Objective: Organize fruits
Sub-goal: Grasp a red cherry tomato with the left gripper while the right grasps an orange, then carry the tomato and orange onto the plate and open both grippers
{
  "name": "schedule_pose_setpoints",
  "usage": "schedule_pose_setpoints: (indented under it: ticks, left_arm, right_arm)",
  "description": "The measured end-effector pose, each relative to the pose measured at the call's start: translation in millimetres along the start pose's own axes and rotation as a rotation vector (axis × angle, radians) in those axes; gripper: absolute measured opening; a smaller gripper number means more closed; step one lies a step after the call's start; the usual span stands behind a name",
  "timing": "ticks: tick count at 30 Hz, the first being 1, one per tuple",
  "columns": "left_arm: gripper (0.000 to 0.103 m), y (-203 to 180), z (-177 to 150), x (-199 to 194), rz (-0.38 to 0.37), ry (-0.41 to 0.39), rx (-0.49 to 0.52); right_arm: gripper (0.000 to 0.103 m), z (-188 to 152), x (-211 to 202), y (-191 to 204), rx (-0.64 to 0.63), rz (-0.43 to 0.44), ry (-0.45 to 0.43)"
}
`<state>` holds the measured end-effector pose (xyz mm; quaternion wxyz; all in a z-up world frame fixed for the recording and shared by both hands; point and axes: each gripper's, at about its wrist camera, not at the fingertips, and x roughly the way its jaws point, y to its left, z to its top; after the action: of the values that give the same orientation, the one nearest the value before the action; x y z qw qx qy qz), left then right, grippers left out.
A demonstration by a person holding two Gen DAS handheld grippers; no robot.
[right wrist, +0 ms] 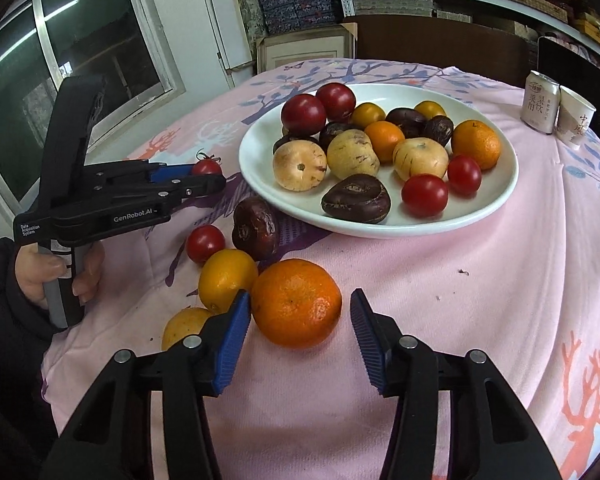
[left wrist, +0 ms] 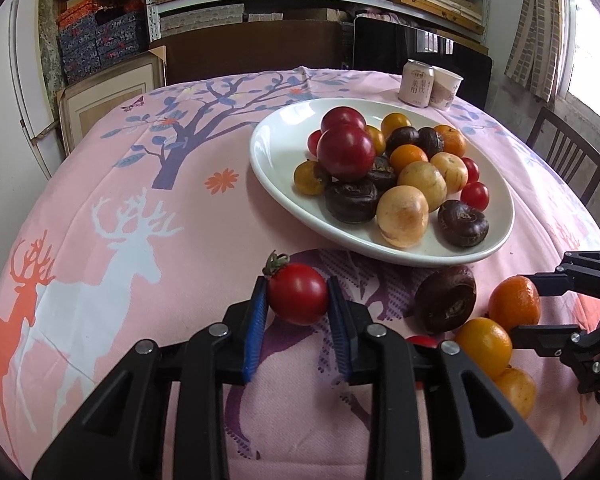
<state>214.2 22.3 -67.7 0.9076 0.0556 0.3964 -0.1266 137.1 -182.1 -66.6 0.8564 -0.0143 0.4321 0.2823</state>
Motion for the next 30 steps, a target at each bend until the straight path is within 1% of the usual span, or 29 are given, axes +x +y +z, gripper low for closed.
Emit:
schedule_pose_setpoints:
  ticks: [4,11,30]
  left_arm:
    - [0.029,0,0,0,0.0,0.0,-0.001]
    - [0.029,0,0,1,-0.006,-0.001,-0.01]
    - [0.029,1,-1,1,-0.008,-0.004,-0.017]
  right_arm:
    - [0.045,0,1,-2,0.02,0.022,-0.003]
    - [0.045,2,-6,-11,0.055,0.017,-0.037]
    - [0.045,2,-14,-8,0.039,0.042,-0.069]
